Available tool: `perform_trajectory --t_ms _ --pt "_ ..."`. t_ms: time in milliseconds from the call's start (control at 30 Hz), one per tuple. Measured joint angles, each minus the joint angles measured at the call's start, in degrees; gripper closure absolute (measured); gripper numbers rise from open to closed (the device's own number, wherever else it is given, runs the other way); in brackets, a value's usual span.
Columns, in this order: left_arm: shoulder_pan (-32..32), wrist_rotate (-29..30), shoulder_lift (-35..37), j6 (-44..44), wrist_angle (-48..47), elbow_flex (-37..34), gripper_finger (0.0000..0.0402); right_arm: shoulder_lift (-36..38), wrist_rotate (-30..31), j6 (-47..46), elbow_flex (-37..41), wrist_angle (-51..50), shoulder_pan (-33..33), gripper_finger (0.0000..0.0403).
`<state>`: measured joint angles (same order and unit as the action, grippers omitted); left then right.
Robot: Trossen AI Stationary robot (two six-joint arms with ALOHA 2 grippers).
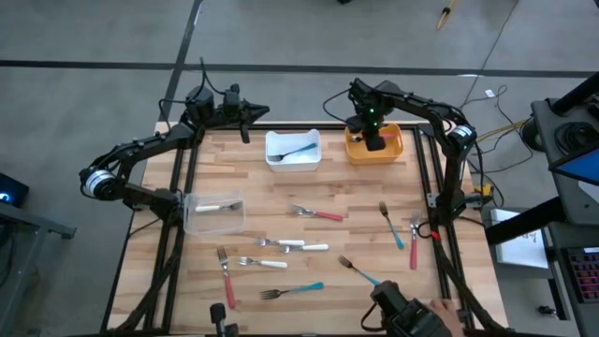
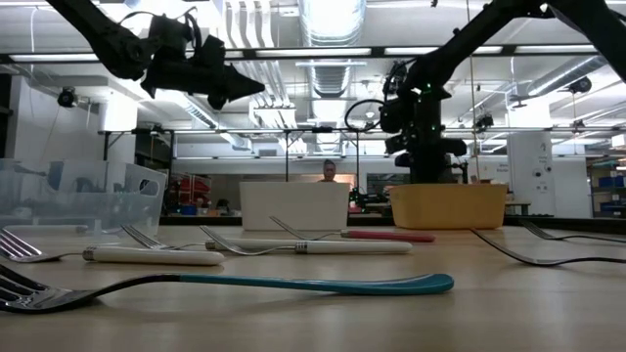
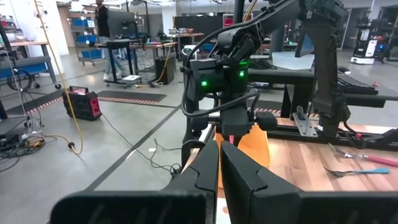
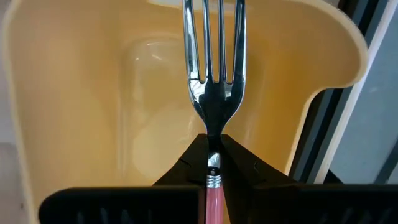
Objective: Sort silverware by color (type)
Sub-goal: Put the pink fork into the yellow bin, then put the top blue fork into the white bin
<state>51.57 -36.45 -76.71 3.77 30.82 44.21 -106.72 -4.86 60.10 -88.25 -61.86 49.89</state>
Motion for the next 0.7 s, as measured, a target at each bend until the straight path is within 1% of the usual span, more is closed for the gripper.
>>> perform_trajectory --t_ms 167,333,433,700 --pt "0.0 -0.02 0.0 -1.17 -0.43 0.02 0.0402 0.0 0.0 0.02 0.39 1.02 0.0 0.0388" --pt "0.0 -0.09 0.0 -4.06 -0.87 0.02 0.0402 0.0 0.15 -0.02 0.39 1.61 0.0 0.0363" --pt "0.0 -0.09 0.0 -4.25 -2.09 0.0 0.0402 0.0 0.15 -0.02 0.39 1.98 0.0 0.0352" --pt "0.0 -0.11 0.0 -4.11 -2.17 -0.06 0.0402 0.0 0.3 -0.02 0.39 2.84 0.0 0.0351"
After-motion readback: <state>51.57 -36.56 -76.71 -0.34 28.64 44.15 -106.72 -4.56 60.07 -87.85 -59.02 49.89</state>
